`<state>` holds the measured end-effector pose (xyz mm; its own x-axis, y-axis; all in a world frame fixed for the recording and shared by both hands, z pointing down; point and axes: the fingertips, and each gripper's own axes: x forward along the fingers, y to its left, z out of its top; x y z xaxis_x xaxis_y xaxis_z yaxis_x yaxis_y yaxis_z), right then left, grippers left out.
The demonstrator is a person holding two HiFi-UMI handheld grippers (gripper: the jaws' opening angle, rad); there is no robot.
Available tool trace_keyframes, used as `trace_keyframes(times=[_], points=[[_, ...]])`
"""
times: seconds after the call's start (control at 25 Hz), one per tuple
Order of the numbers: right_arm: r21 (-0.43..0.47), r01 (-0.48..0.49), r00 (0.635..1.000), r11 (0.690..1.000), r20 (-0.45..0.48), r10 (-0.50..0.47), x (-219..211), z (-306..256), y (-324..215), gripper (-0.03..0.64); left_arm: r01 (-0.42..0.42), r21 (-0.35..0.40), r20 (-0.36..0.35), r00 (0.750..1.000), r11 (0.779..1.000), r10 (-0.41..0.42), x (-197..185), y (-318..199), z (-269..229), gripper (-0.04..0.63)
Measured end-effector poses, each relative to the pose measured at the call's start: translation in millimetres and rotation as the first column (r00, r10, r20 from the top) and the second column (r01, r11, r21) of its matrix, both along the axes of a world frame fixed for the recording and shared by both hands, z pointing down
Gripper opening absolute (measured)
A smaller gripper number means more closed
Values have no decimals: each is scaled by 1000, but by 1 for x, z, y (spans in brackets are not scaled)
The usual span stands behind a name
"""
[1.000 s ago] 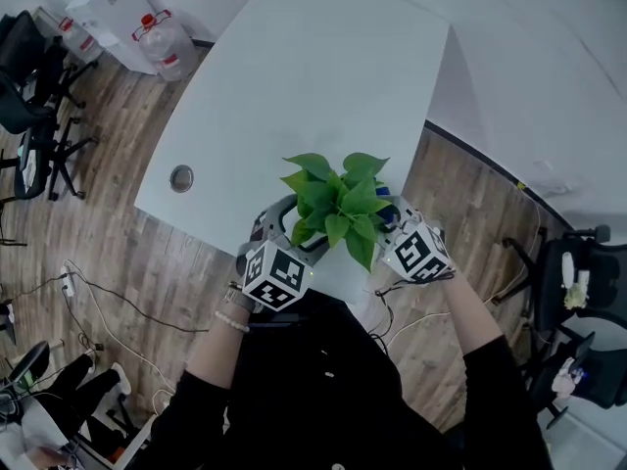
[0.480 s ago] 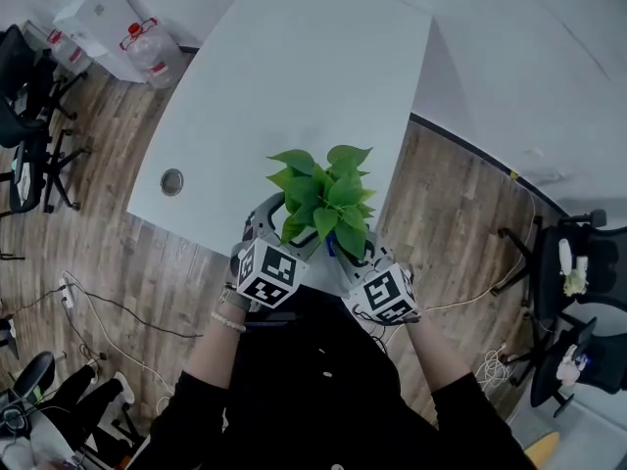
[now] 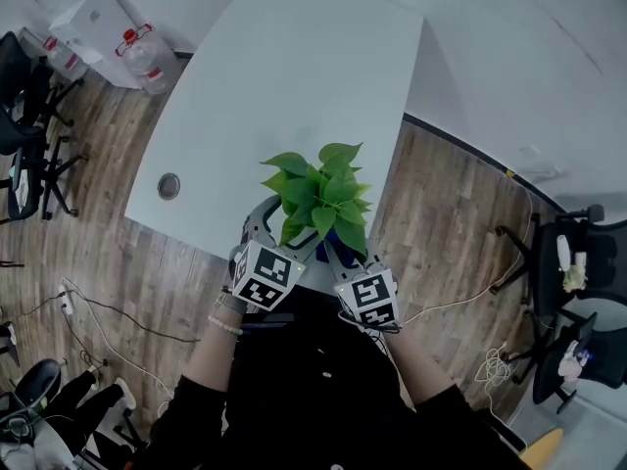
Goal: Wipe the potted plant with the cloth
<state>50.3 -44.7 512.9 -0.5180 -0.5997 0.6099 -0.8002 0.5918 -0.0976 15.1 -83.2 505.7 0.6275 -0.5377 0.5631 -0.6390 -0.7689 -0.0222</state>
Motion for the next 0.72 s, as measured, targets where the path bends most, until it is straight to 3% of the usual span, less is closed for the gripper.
trace_keyframes(times=[0.24, 0.44, 0.72], points=[[-22, -63, 998, 998, 23, 64, 12, 1, -12, 83, -74, -5, 31, 997, 997, 74, -15, 15, 0, 396], [-21, -95, 995, 995, 18, 96, 19, 2, -27, 83, -67, -23, 56, 996, 997, 69, -42, 11, 10, 396], [-13, -111, 994, 994, -3, 111, 21, 1, -54, 83, -150, 3, 153, 977, 989, 148, -66, -18, 19, 396]])
